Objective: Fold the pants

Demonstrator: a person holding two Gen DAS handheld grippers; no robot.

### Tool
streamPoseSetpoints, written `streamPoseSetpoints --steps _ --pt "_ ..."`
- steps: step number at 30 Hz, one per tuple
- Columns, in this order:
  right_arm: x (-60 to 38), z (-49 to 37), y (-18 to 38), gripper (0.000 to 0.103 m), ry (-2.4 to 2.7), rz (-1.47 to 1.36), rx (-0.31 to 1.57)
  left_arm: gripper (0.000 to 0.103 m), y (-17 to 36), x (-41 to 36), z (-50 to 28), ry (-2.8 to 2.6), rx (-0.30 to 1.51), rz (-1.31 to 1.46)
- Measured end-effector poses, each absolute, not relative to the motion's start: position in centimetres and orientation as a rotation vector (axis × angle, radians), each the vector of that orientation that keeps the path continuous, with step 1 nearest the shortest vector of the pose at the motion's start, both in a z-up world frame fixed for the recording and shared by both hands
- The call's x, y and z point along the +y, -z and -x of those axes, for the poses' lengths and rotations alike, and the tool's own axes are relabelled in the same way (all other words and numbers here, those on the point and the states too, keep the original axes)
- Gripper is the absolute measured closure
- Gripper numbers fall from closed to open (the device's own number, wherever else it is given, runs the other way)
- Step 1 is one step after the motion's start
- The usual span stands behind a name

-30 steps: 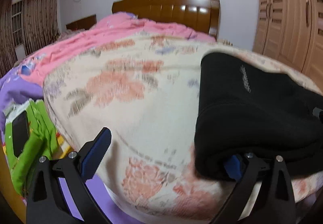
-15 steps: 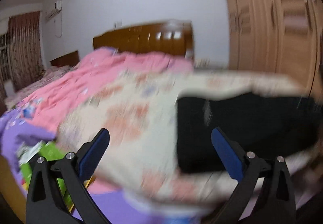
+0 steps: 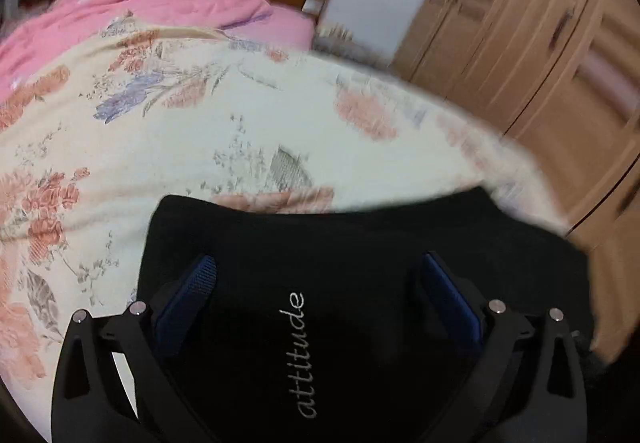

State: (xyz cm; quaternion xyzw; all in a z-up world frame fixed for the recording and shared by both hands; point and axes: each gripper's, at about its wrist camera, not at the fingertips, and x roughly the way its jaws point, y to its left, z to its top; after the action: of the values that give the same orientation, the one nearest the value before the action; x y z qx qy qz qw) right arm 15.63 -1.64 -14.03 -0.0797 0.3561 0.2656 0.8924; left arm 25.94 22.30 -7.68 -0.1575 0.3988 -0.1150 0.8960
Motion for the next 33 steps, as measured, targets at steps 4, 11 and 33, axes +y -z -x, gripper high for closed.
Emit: streamPoseSetpoints --steps 4,11,33 --pt "-1.9 -15.5 14.4 0.033 -0.552 0.170 0.728 0.002 8.1 22.9 -25.8 0.259 0.799 0.388" --pt "-1.8 -15.0 13.8 0.032 -0.563 0.161 0.721 0.002 7.4 23.0 -25.9 0.251 0.777 0.382" --pt "-18.8 -9.6 11.4 0.011 -0.256 0.150 0.818 0.001 8.0 11.2 -20.0 0.159 0.780 0.020"
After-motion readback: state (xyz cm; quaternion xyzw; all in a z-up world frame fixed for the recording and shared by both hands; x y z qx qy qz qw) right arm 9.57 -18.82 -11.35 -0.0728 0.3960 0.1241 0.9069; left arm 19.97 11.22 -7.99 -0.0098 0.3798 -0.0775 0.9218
